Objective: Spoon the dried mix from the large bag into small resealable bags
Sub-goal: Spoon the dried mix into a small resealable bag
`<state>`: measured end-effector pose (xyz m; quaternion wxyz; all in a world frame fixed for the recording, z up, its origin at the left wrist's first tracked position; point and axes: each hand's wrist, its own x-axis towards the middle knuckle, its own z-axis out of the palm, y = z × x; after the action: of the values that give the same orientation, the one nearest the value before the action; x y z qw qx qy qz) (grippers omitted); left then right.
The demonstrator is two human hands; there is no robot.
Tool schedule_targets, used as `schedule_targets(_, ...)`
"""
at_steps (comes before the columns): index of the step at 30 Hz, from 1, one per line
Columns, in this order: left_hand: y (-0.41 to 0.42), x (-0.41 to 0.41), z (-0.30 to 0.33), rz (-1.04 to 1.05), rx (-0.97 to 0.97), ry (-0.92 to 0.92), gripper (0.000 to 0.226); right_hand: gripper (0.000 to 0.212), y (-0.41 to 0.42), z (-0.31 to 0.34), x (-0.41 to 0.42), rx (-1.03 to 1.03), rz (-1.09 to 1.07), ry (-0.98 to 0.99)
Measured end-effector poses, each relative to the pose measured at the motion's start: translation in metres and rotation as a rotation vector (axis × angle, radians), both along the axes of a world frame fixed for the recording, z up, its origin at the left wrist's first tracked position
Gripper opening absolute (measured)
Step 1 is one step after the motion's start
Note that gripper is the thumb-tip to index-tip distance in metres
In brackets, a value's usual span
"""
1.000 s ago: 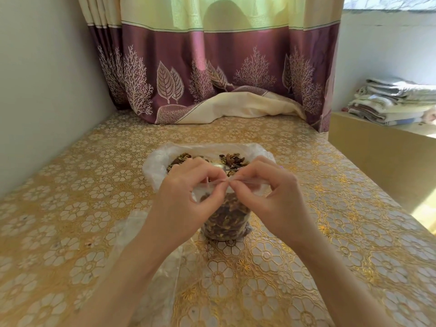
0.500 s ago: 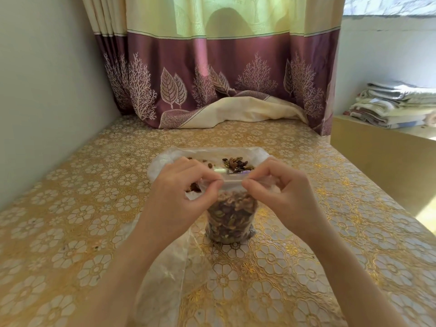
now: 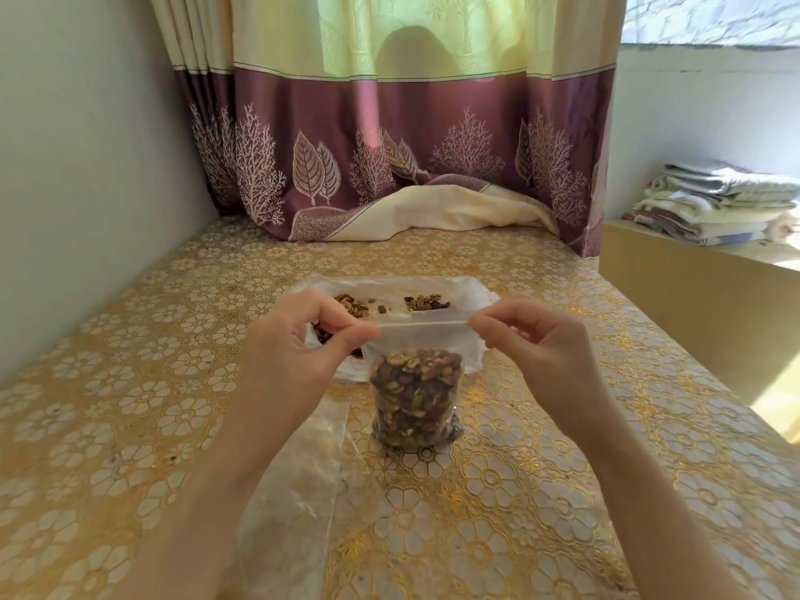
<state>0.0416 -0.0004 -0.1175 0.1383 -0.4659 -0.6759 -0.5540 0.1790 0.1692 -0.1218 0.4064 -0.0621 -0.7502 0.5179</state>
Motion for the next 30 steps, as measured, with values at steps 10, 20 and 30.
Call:
schedule_targets(10, 0.008, -0.003, -0.025, -0.389, -0.560, -0.445, 0.055, 0.018, -0.010, -0.022, -0.014, -0.424, -0.007, 0.054)
schedule_targets(20, 0.014, -0.001, -0.024, -0.271, -0.071, -0.665, 0.050, 0.042, -0.037, -0.039, -0.025, 0.091, -0.055, -0.154)
schedule_targets(30, 0.010, -0.001, -0.006, -0.201, -0.167, -0.284, 0.039, 0.064, -0.013, -0.011, -0.035, 0.019, -0.221, 0.061)
